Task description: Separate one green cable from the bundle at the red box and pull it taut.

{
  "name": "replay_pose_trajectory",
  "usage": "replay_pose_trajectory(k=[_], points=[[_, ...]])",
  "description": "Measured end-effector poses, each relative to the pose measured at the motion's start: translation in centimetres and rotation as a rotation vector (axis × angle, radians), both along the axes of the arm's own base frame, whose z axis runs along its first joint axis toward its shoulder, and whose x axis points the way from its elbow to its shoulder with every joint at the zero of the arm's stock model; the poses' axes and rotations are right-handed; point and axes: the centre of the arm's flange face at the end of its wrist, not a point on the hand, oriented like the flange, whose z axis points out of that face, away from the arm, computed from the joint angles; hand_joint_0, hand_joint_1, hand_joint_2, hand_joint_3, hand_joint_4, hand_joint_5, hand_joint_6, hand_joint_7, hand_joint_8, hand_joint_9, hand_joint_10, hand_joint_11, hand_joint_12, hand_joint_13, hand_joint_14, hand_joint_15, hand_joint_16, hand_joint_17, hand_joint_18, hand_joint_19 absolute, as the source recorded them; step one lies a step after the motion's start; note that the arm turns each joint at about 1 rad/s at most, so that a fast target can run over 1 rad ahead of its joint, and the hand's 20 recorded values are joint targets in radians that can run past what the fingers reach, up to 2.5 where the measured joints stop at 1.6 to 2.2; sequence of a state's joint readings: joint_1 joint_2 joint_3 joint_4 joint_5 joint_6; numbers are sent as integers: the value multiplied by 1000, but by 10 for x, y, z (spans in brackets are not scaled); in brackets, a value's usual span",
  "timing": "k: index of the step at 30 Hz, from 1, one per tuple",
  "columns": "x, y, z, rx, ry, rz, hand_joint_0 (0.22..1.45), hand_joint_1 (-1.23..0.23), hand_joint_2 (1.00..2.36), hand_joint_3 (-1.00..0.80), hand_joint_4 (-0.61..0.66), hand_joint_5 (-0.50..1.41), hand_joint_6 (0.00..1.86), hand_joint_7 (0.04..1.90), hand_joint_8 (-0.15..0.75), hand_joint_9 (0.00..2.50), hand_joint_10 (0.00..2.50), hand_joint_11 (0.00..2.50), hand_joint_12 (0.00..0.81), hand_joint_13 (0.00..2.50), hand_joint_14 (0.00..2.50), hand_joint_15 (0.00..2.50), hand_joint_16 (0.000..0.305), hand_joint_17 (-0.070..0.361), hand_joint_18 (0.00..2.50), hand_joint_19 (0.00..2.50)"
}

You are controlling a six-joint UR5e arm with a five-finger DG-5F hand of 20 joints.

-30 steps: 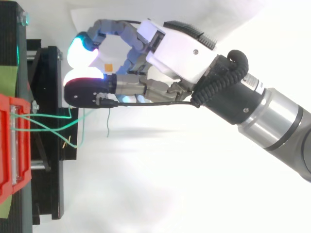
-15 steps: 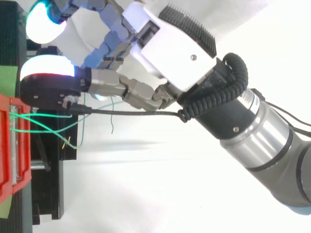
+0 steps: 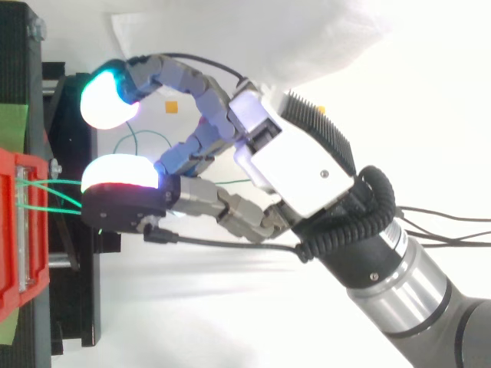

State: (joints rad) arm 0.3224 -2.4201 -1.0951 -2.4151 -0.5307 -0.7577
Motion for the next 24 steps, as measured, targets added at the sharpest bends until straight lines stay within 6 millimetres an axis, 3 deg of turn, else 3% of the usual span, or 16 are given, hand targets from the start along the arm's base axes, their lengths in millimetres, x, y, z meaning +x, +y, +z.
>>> replay_pose_trajectory(k=[7, 24], points=[[-2, 19, -9, 14, -3, -8, 413, -379, 1000, -500, 323, -141, 503, 857, 380, 1442, 20, 1430, 457, 1512, 32, 1497, 73, 165, 1141, 1008], [-6, 63, -11, 64, -20, -76, 412, -376, 1000, -500, 323, -142, 503, 860, 381, 1444, 20, 1422, 451, 1509, 33, 1494, 73, 164, 1135, 1006]])
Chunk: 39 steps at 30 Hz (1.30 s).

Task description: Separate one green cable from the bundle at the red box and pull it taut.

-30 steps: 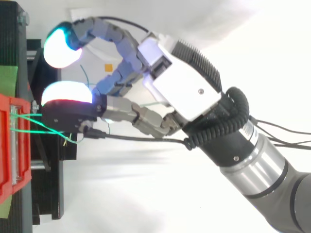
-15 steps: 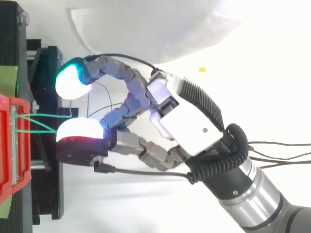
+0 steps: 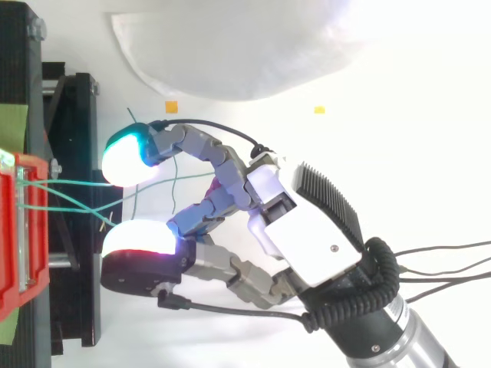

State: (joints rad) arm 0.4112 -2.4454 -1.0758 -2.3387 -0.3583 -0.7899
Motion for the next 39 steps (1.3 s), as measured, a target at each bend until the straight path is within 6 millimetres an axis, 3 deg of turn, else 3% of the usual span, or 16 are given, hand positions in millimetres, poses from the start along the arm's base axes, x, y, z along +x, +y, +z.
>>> replay_pose_trajectory(k=[6, 14, 31, 39], points=[[13, 2, -12, -2, -13, 5, 415, -373, 1000, -500, 324, -142, 503, 858, 374, 1441, 20, 1429, 454, 1508, 24, 1500, 72, 163, 1129, 1010], [18, 0, -11, -5, -21, 13, 414, -375, 1000, -500, 323, -142, 503, 856, 380, 1446, 20, 1411, 448, 1505, 25, 1508, 72, 163, 1129, 1009], [6, 33, -5, 99, -30, -121, 416, -375, 1000, -500, 321, -142, 503, 857, 368, 1442, 20, 1422, 441, 1504, 24, 1511, 72, 161, 1127, 1011], [2, 35, -9, 117, -25, -151, 417, -372, 1000, -500, 321, -142, 503, 857, 368, 1441, 20, 1419, 437, 1503, 23, 1512, 71, 160, 1126, 1013]])
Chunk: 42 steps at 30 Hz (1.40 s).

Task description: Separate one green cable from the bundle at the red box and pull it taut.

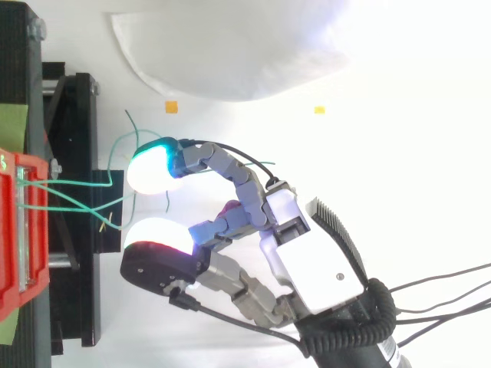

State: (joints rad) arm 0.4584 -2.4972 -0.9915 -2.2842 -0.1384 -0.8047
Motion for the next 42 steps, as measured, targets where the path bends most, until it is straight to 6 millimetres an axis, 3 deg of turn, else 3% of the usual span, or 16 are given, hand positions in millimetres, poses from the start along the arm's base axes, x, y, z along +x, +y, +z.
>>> replay_pose_trajectory(k=[21, 33, 42], points=[[18, -36, -15, -264, 71, 264, 417, -371, 1000, -500, 319, -143, 503, 857, 363, 1438, 20, 1418, 438, 1499, 16, 1519, 70, 158, 1120, 1012], [1, -49, -53, -234, 46, 294, 417, -371, 1000, -500, 316, -143, 503, 856, 371, 1438, 20, 1417, 439, 1498, 19, 1522, 69, 156, 1122, 1021], [-2, -64, -59, -218, 47, 305, 417, -370, 1000, -500, 316, -143, 503, 855, 365, 1435, 20, 1423, 429, 1497, 15, 1517, 69, 156, 1123, 1020]])
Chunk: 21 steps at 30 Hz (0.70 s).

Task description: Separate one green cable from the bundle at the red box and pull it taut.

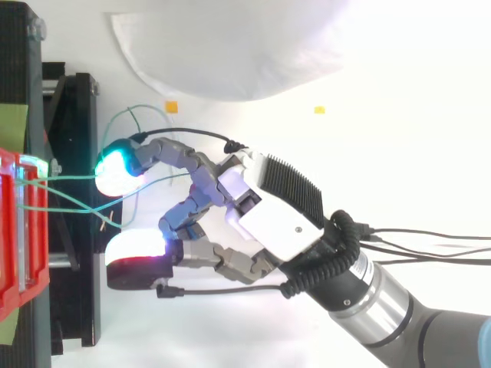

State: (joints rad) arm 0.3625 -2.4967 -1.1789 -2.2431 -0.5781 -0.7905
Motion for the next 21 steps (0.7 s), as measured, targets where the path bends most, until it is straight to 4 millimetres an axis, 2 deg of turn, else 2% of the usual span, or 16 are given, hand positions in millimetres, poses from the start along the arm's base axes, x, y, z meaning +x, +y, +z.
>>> replay_pose_trajectory(k=[10, 16, 21], points=[[-1, -20, -7, -21, 58, 80, 417, -367, 1000, -500, 315, -143, 503, 857, 366, 1435, 19, 1427, 436, 1496, 15, 1518, 69, 156, 1122, 1021], [-11, -24, -16, 48, 114, 110, 417, -368, 1000, -500, 315, -143, 503, 859, 367, 1435, 19, 1427, 429, 1496, 15, 1517, 69, 156, 1122, 1022], [-22, -29, -14, 114, 160, 123, 417, -368, 1000, -500, 318, -143, 503, 857, 367, 1435, 19, 1420, 440, 1498, 15, 1509, 69, 156, 1122, 1021]])
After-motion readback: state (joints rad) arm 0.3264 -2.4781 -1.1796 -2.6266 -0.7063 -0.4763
